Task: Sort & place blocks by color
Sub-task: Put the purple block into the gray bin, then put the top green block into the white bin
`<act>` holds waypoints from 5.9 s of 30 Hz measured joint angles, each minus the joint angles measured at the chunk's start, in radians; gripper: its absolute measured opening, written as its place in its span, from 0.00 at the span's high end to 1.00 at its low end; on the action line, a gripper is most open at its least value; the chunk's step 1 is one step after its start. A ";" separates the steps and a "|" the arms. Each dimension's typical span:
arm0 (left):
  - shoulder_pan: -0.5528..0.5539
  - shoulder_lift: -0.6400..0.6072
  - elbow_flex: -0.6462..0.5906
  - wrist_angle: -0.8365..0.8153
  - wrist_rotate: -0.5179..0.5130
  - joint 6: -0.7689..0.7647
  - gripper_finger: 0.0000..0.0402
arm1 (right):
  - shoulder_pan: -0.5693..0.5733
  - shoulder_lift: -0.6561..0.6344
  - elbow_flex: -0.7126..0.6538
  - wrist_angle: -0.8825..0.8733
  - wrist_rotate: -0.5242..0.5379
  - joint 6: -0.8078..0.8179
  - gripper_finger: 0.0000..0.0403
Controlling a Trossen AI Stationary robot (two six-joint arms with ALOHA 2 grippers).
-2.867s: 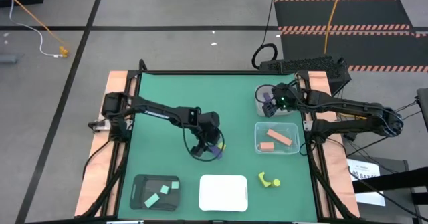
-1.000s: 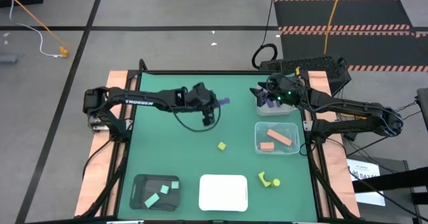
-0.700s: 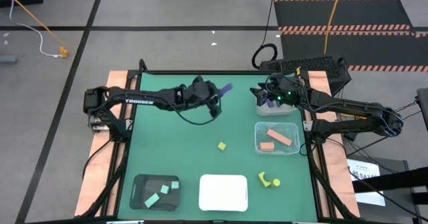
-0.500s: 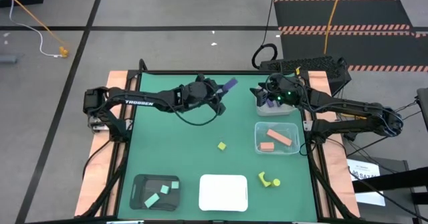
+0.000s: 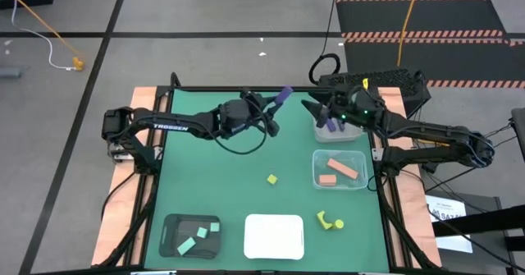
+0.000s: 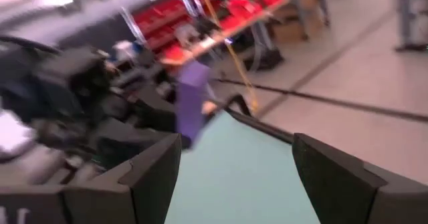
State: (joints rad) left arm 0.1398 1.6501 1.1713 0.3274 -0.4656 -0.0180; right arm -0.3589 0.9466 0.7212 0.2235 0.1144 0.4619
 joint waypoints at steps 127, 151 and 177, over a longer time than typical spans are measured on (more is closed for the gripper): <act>-0.168 0.266 0.000 -0.450 0.548 0.178 0.60 | -0.106 0.074 -0.006 -0.621 0.013 0.102 0.37; -0.205 0.314 0.001 -0.419 0.557 0.341 0.36 | -0.019 0.073 -0.344 -0.152 -0.040 0.231 0.37; -0.205 0.365 0.002 -0.388 0.472 0.251 0.68 | 0.048 0.064 -0.344 0.068 -0.143 0.207 0.37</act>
State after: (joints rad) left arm -0.0650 2.0147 1.1732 -0.0609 0.0065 0.2331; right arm -0.3111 1.0109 0.3771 0.2910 -0.0288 0.6685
